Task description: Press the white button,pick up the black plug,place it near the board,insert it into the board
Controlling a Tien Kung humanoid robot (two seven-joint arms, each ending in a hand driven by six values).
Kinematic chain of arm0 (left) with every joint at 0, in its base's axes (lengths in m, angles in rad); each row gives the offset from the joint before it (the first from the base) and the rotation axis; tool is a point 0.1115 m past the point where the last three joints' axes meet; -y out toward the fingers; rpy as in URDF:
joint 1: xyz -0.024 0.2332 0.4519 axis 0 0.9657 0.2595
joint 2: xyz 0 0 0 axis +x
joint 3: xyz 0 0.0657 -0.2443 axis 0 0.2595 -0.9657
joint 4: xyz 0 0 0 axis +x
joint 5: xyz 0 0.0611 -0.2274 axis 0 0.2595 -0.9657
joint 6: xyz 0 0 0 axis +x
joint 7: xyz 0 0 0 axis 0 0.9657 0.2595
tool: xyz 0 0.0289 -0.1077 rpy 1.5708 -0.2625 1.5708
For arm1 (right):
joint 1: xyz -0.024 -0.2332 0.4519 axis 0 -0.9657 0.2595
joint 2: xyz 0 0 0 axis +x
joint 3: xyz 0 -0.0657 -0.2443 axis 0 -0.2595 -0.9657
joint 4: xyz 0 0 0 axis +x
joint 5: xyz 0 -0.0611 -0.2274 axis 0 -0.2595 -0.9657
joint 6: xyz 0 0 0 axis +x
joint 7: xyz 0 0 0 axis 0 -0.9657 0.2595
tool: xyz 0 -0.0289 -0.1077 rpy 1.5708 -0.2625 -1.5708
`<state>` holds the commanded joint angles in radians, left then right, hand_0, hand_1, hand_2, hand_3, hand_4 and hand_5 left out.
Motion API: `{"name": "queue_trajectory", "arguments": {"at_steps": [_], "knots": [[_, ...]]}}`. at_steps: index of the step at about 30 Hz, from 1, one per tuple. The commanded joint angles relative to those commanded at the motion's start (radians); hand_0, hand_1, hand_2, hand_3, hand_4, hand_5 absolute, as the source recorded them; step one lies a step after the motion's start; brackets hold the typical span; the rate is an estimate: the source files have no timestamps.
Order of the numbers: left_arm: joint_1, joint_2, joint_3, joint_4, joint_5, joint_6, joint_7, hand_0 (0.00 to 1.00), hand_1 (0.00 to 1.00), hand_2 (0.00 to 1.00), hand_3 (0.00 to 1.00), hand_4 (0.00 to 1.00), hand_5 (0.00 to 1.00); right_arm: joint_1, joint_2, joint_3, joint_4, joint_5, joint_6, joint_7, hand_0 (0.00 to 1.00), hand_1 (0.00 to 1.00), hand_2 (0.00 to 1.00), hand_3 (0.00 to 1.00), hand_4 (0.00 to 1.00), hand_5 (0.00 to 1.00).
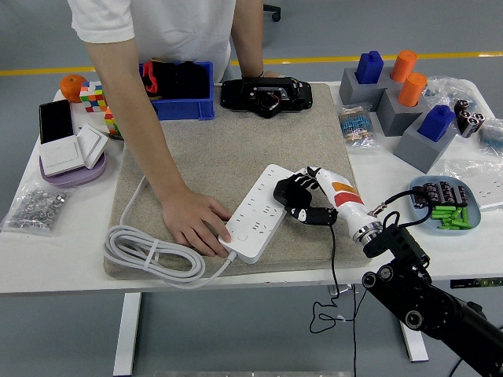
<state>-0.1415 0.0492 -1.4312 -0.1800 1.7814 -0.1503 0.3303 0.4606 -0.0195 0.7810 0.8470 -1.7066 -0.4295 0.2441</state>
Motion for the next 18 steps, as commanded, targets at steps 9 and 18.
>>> {"name": "queue_trajectory", "arguments": {"at_steps": [9, 18], "knots": [[0.001, 0.000, -0.003, 0.000, 0.004, -0.001, 0.001, 0.690, 0.638, 0.614, 0.638, 0.562, 0.183, 0.001, 0.000, 0.003, 0.001, 0.006, 0.004, 0.001, 0.695, 0.733, 0.718, 0.749, 0.978, 0.127], [0.001, -0.002, -0.002, 0.000, 0.002, -0.001, 0.000, 0.691, 0.637, 0.613, 0.637, 0.563, 0.185, -0.009, -0.004, 0.014, 0.032, 0.011, 0.013, -0.004, 0.752, 0.784, 0.761, 0.771, 0.998, 0.220]]}}
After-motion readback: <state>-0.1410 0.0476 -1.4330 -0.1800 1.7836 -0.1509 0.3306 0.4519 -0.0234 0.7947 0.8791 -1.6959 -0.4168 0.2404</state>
